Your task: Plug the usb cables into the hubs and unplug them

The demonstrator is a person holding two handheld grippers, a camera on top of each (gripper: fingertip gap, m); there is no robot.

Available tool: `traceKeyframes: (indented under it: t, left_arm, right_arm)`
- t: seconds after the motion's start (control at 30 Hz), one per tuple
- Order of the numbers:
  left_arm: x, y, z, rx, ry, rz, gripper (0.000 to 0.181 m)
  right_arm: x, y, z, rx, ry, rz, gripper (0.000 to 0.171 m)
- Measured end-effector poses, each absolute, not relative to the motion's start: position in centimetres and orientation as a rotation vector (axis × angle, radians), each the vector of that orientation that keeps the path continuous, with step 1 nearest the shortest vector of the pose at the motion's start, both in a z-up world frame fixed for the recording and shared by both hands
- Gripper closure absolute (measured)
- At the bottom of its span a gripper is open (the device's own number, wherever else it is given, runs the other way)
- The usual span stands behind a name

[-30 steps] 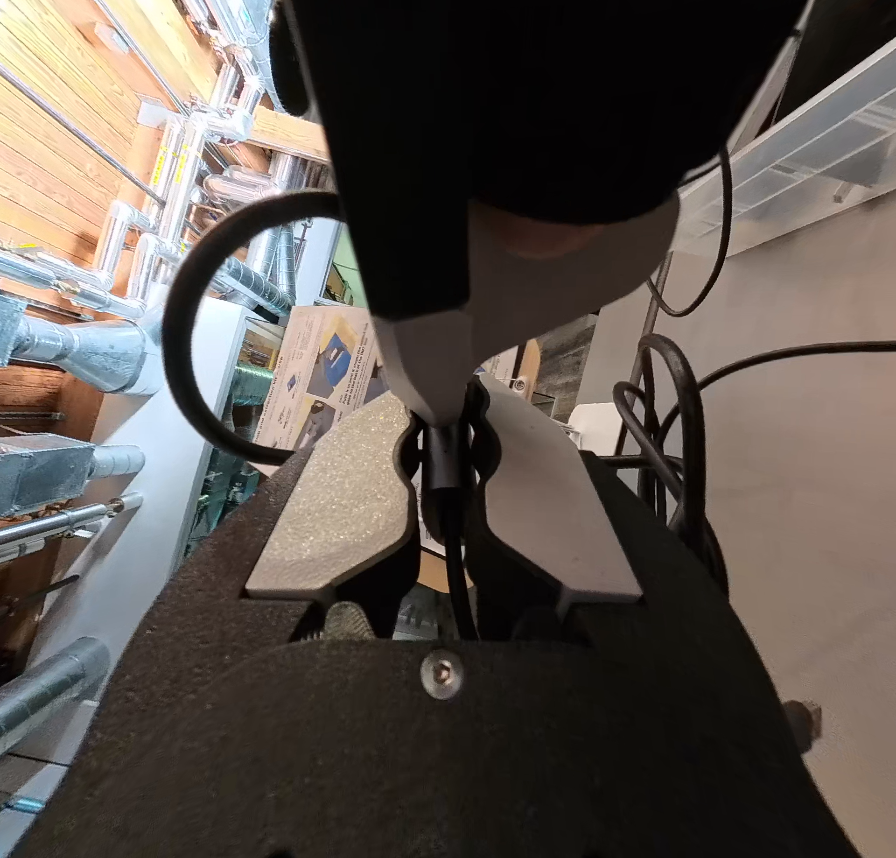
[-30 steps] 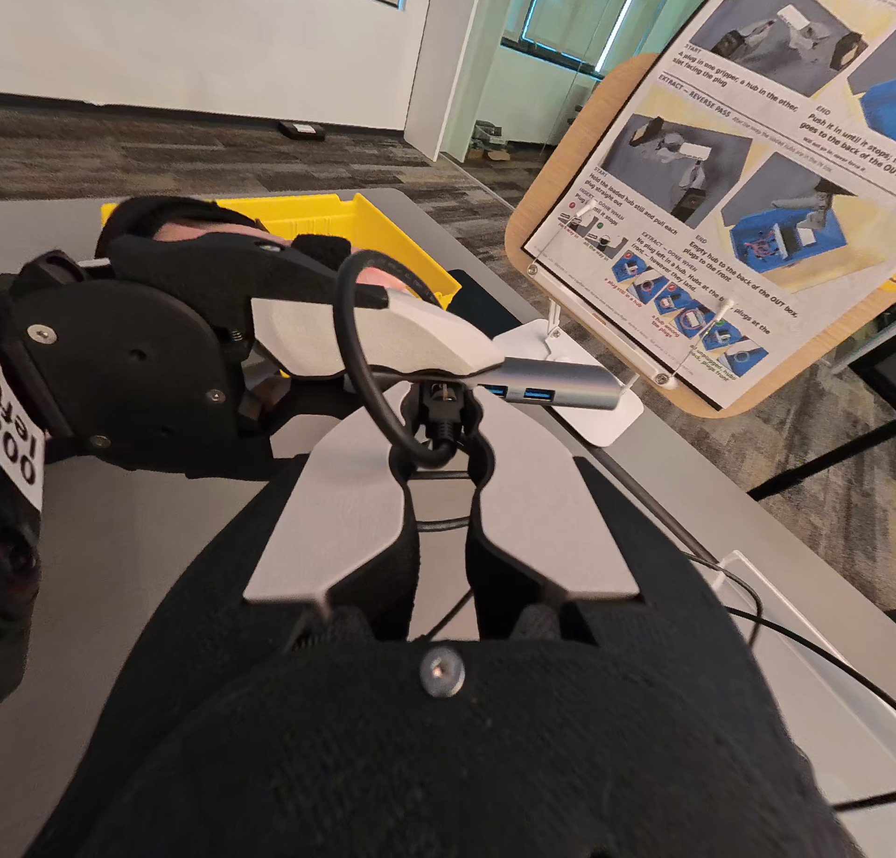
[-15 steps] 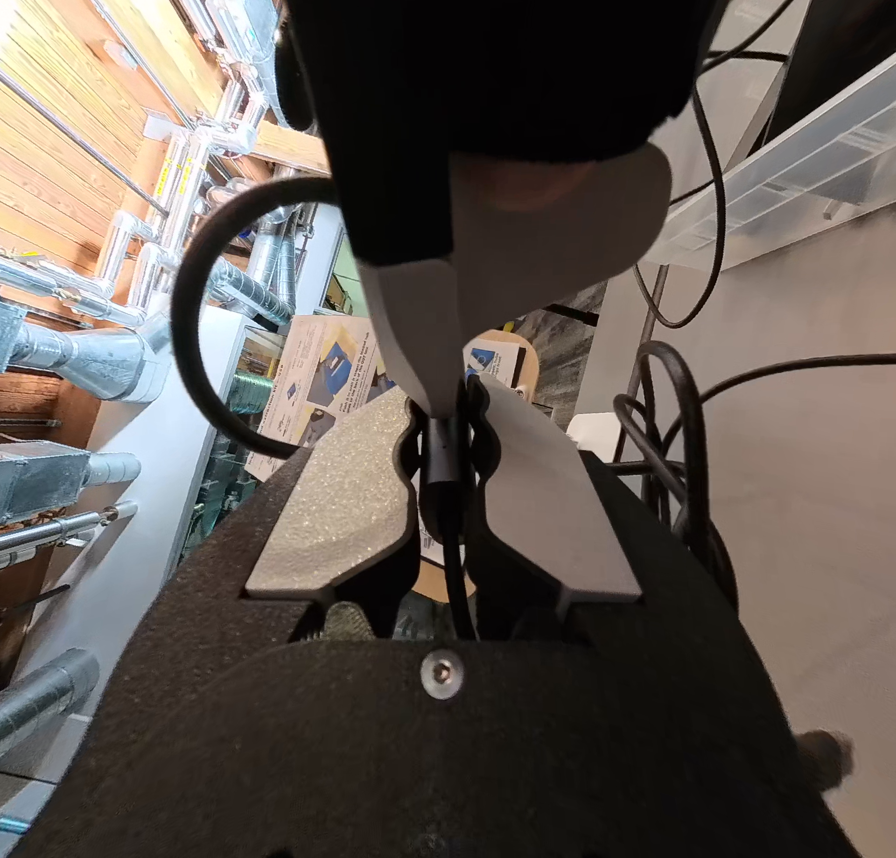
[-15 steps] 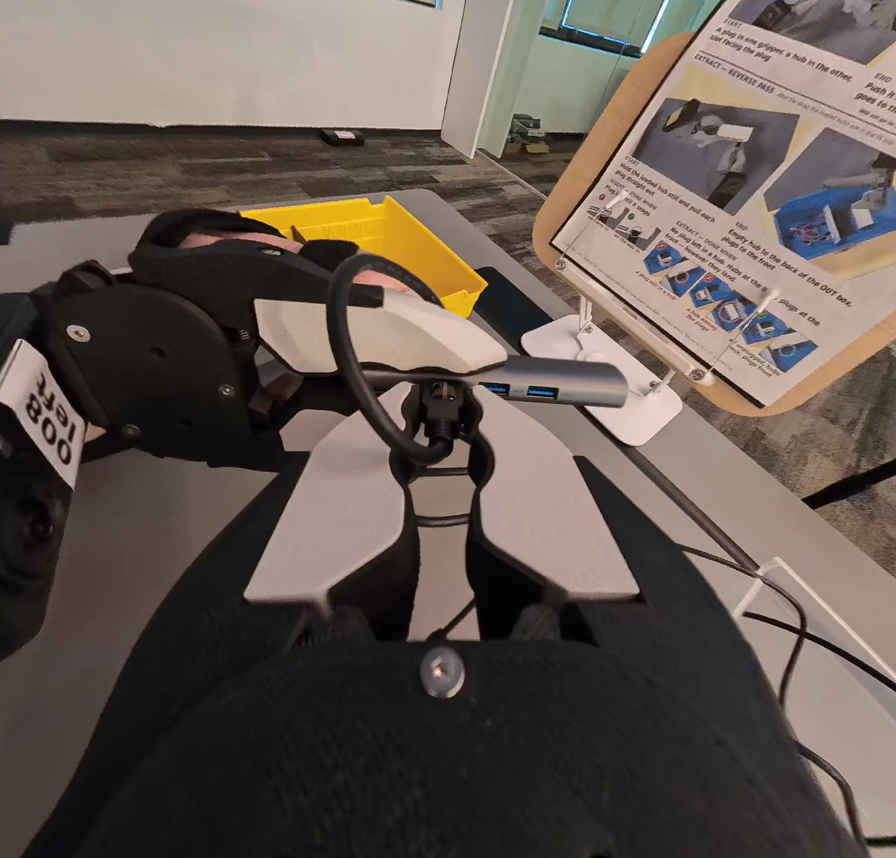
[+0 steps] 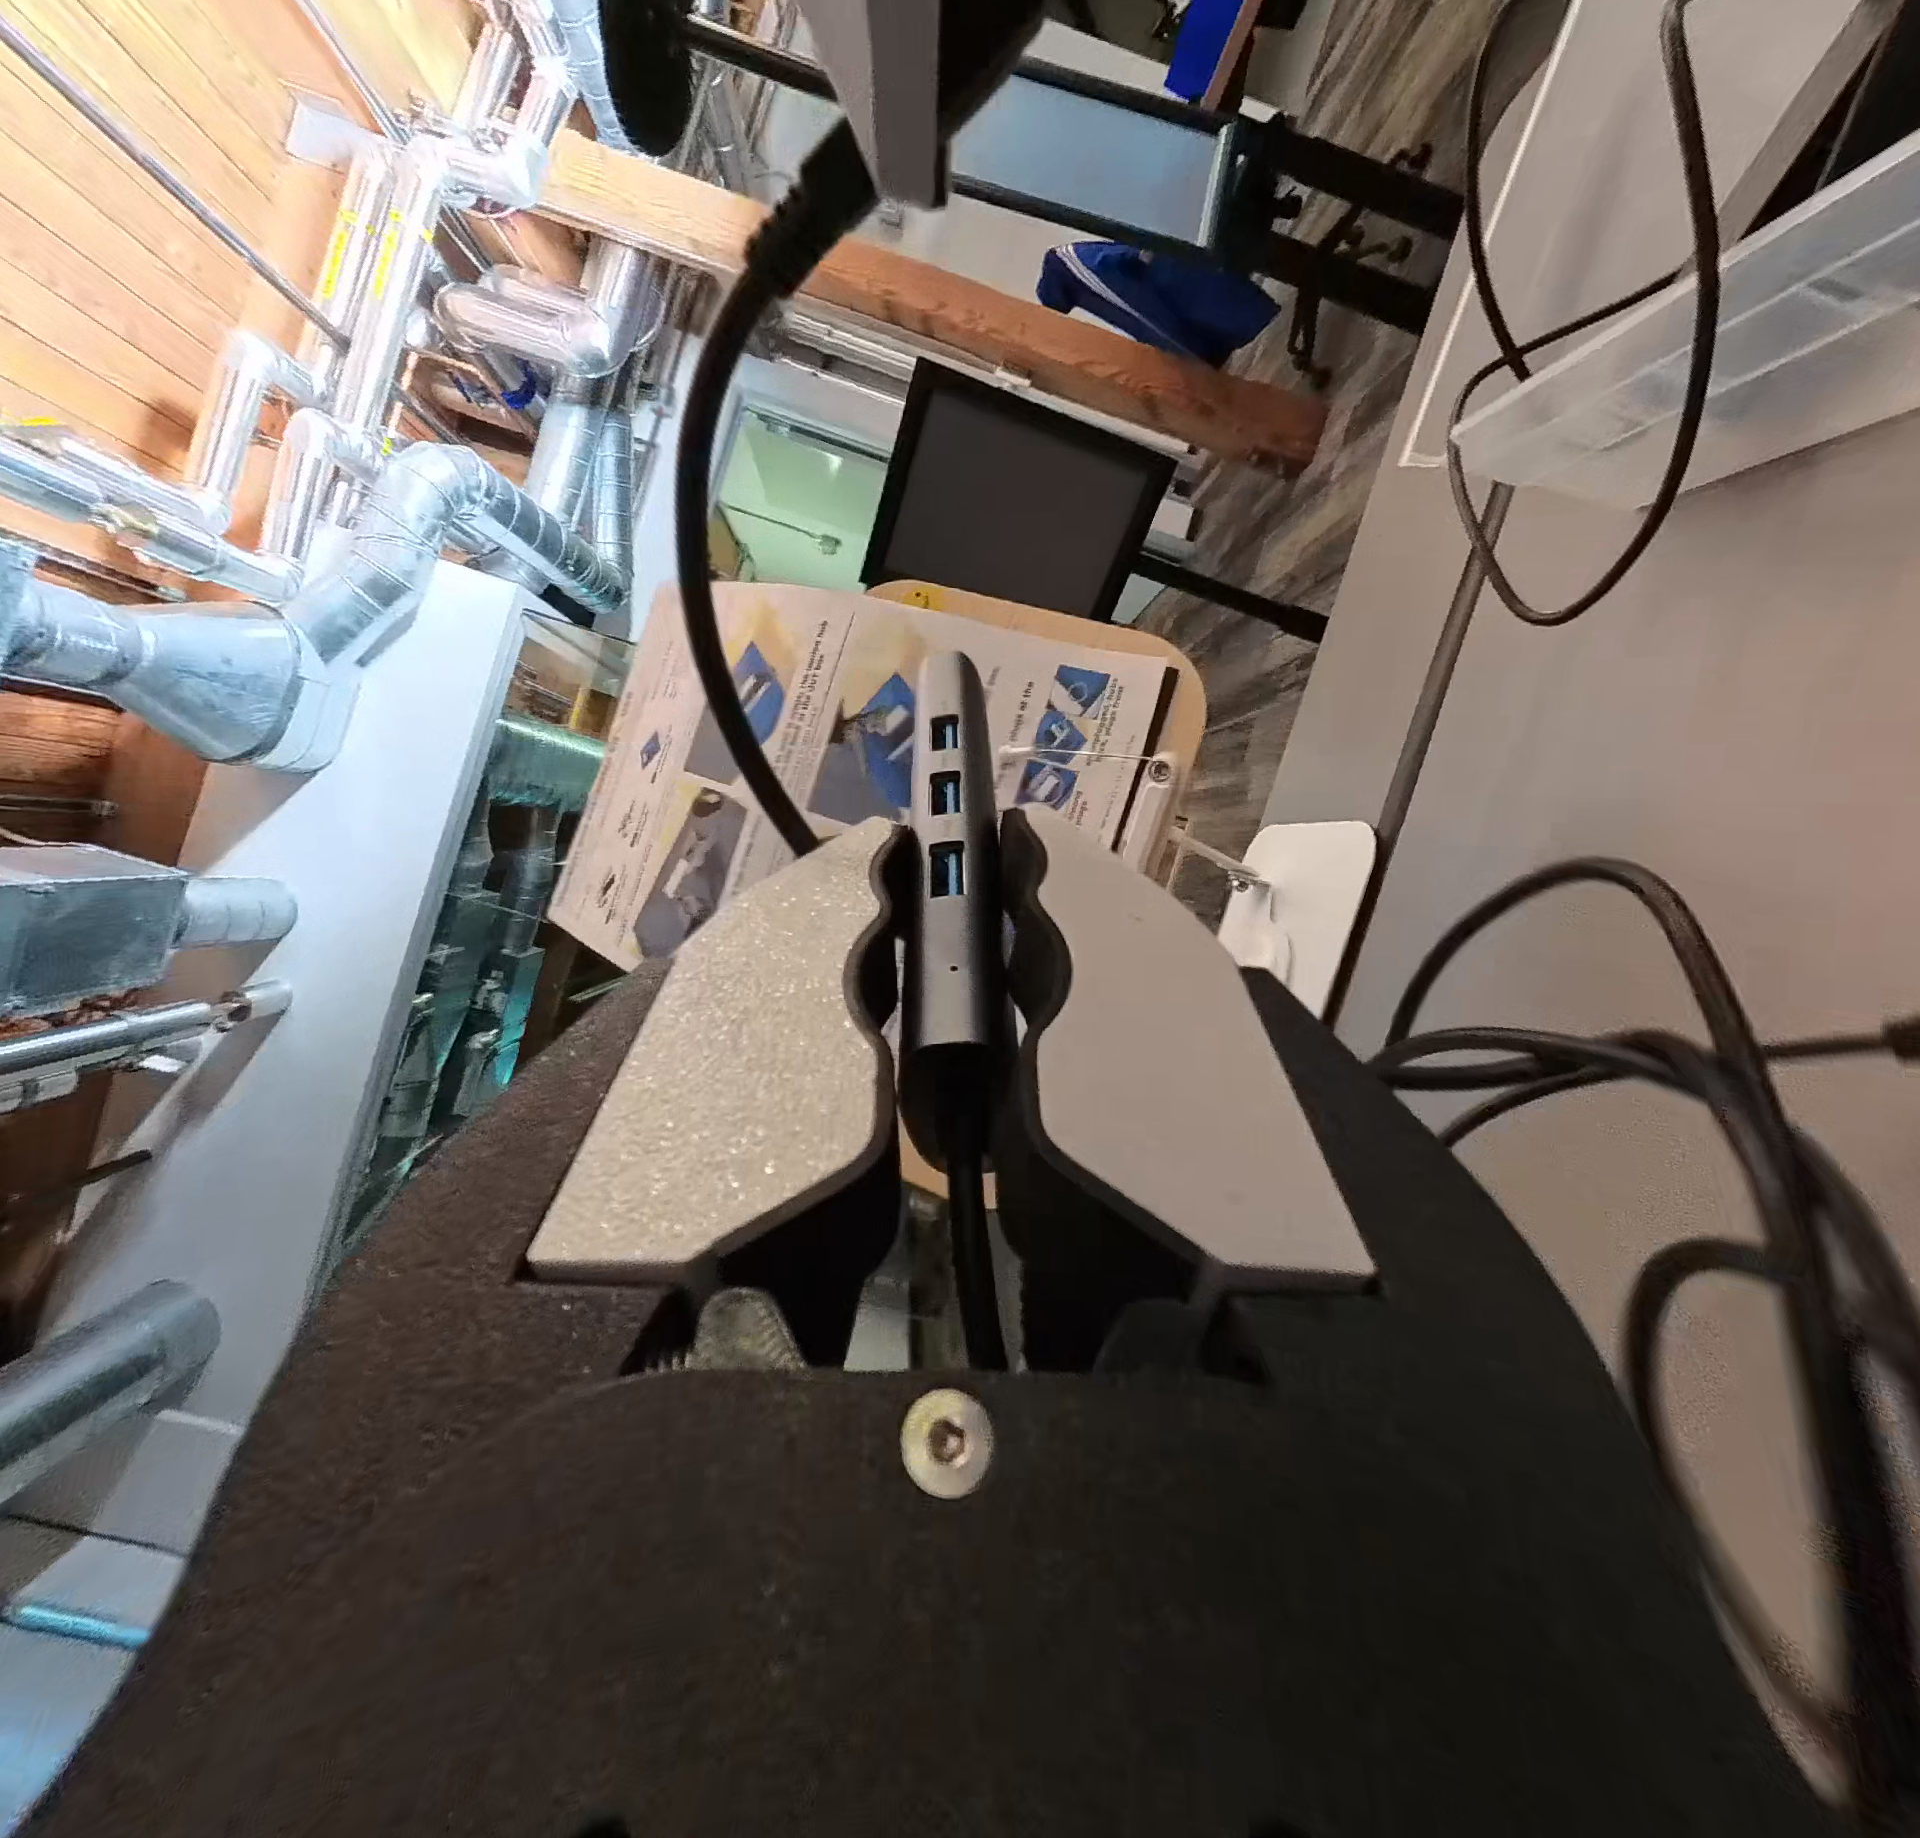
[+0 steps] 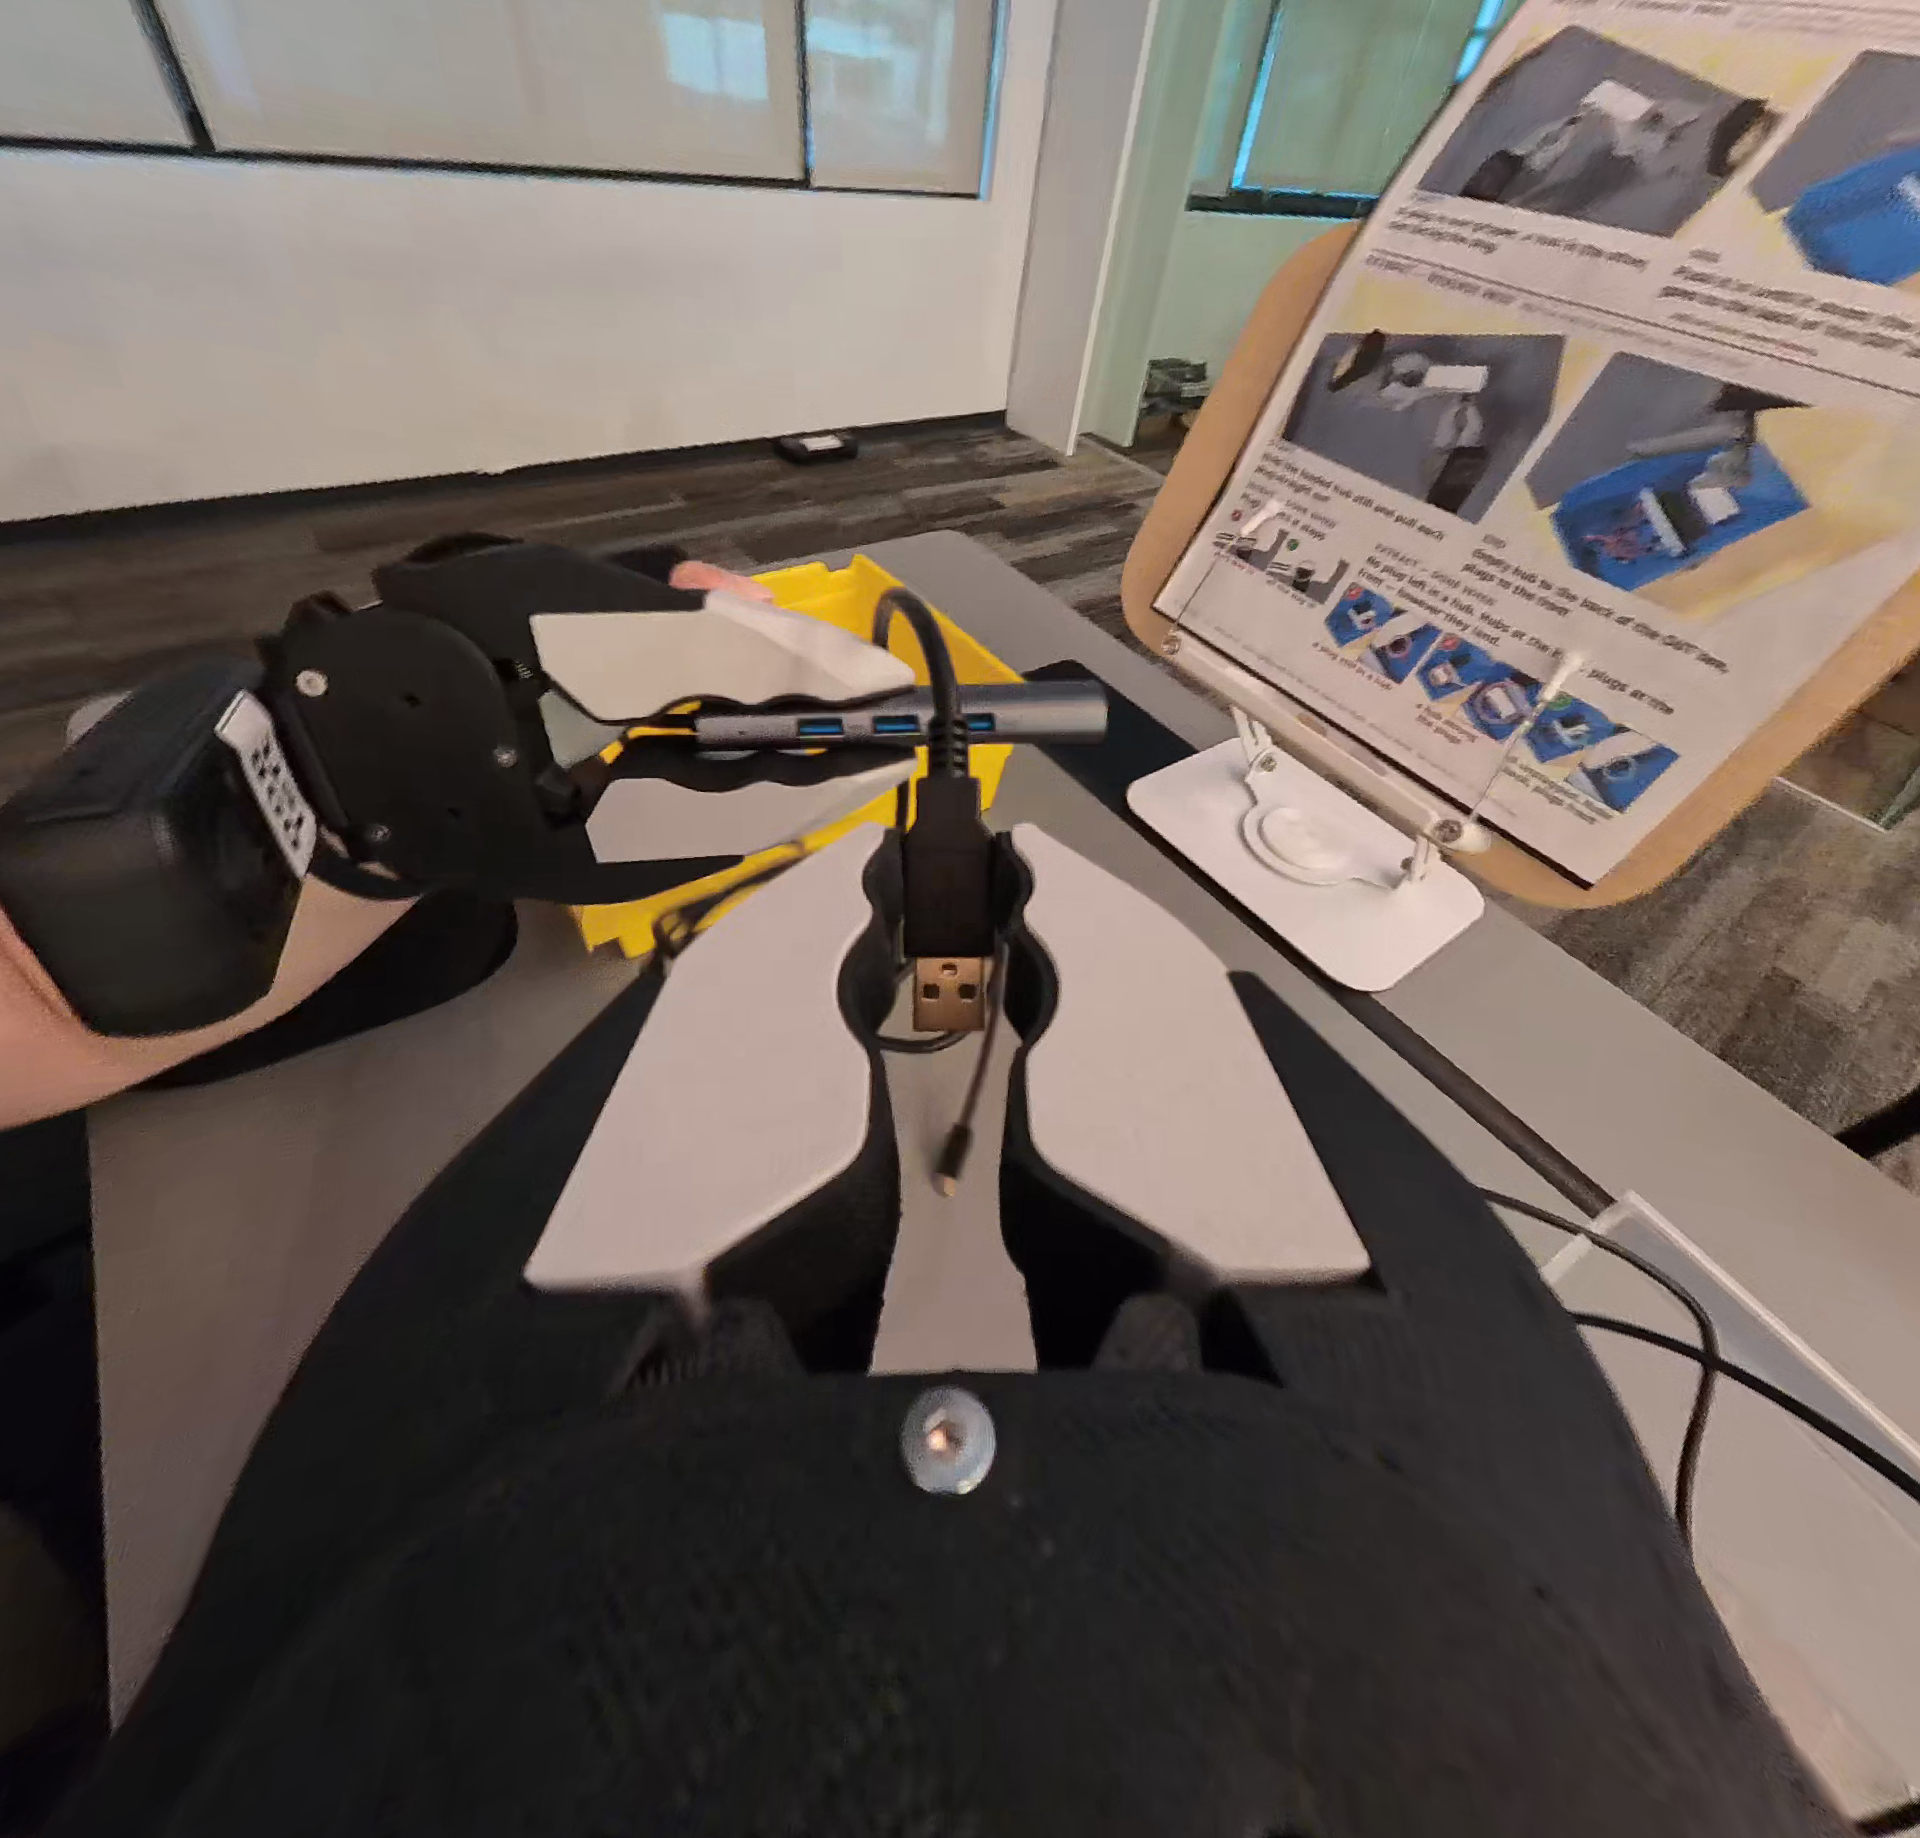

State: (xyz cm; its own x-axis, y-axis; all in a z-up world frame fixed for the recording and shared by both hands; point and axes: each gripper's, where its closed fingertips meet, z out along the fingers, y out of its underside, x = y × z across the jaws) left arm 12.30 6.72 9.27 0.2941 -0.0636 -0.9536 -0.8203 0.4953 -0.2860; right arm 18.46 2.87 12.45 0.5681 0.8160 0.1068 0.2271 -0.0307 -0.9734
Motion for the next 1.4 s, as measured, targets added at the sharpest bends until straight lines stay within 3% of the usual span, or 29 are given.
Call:
traceKeyframes:
  t: [0.43, 0.63, 0.77, 1.1, 1.13, 1.27, 1.4]
  left_arm:
    - [14.2, 5.3, 6.6, -0.880, 1.347, 0.524, 0.165]
    - [14.9, 4.1, 7.0, -0.890, 1.347, 0.402, 0.165]
    - [14.3, 3.9, 7.7, -0.895, 1.335, 0.414, 0.165]
    - [13.4, 3.6, 8.3, -0.915, 1.344, 0.261, 0.165]
    - [13.3, 3.7, 8.4, -0.920, 1.342, 0.247, 0.165]
    - [13.0, 3.8, 8.5, -0.929, 1.339, 0.214, 0.165]
    - [12.6, 4.3, 8.4, -0.945, 1.337, 0.250, 0.165]
  right_arm:
    - [21.0, 4.4, 13.8, -1.496, -0.798, 0.687, 0.154]
    - [23.9, 8.5, 10.3, -1.642, -0.778, 0.579, 0.154]
    - [25.3, 10.2, 8.2, -1.712, -0.751, 0.725, 0.154]
    - [27.3, 6.4, 14.7, -1.488, -0.742, 0.681, 0.155]
    - [27.4, 5.7, 15.8, -1.433, -0.746, 0.674, 0.171]
    - [27.7, 4.1, 19.1, -1.359, -0.727, 0.764, 0.171]
    - [26.6, 6.4, 13.8, -1.648, -0.851, 0.695, 0.171]
